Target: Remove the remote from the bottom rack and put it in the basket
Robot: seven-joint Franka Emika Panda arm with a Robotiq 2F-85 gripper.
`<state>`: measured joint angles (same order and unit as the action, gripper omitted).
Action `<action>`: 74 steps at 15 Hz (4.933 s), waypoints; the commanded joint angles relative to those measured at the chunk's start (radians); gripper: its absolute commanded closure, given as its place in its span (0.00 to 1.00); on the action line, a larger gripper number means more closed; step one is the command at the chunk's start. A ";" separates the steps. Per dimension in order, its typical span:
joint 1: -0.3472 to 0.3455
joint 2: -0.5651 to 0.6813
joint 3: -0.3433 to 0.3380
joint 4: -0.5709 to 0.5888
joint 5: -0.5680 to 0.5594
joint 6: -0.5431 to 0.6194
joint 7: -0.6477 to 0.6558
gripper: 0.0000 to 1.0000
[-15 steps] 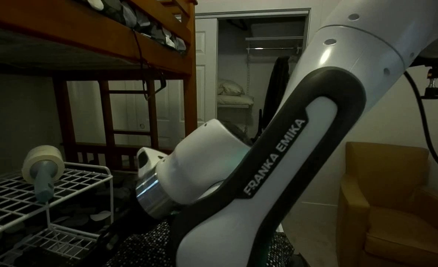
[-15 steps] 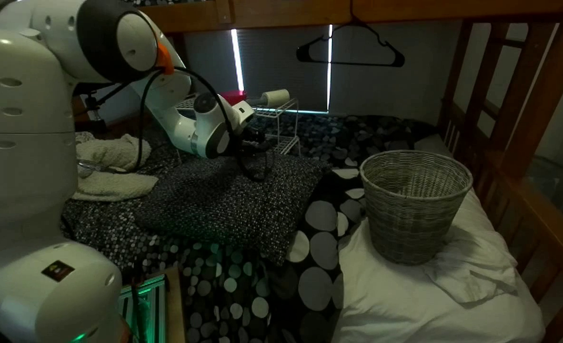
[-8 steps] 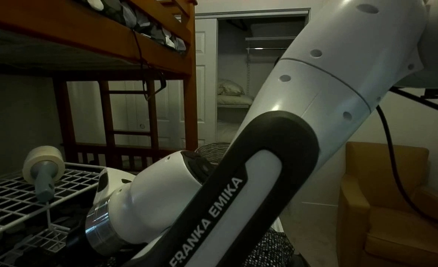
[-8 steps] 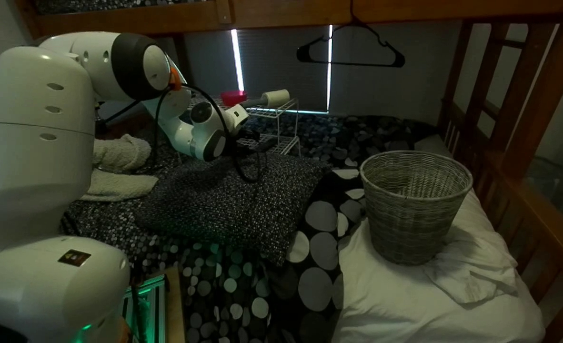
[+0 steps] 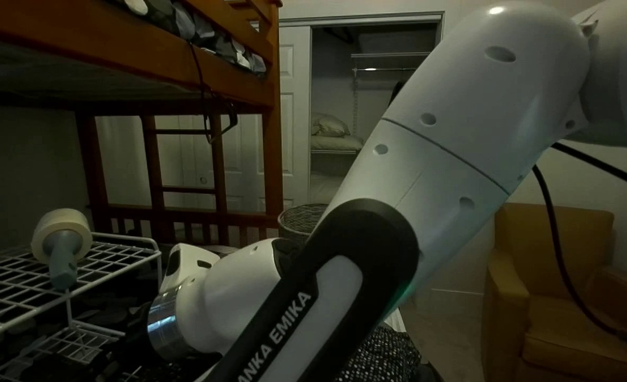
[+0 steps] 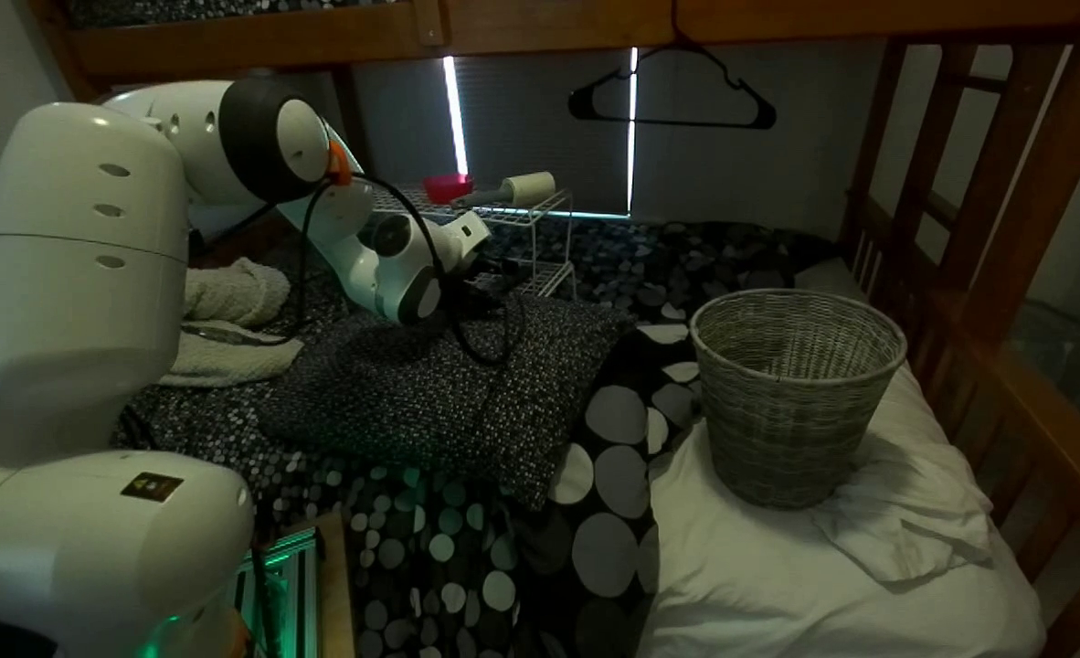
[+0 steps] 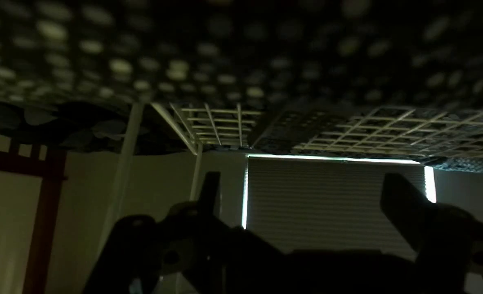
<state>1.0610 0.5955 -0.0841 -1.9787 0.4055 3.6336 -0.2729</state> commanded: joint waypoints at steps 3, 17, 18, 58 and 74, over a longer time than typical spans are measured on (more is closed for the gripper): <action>0.026 0.113 -0.013 0.088 0.025 0.045 0.001 0.00; -0.016 0.168 0.047 0.155 0.057 -0.006 0.066 0.55; -0.019 0.167 0.052 0.155 0.057 -0.005 0.069 0.62; 0.659 -0.497 -0.702 -0.489 0.976 0.609 -0.750 0.74; -0.069 -0.884 -0.368 -0.565 0.523 0.137 -0.786 0.74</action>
<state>0.9990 -0.2251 -0.4190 -2.5230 0.9360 3.9412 -1.0288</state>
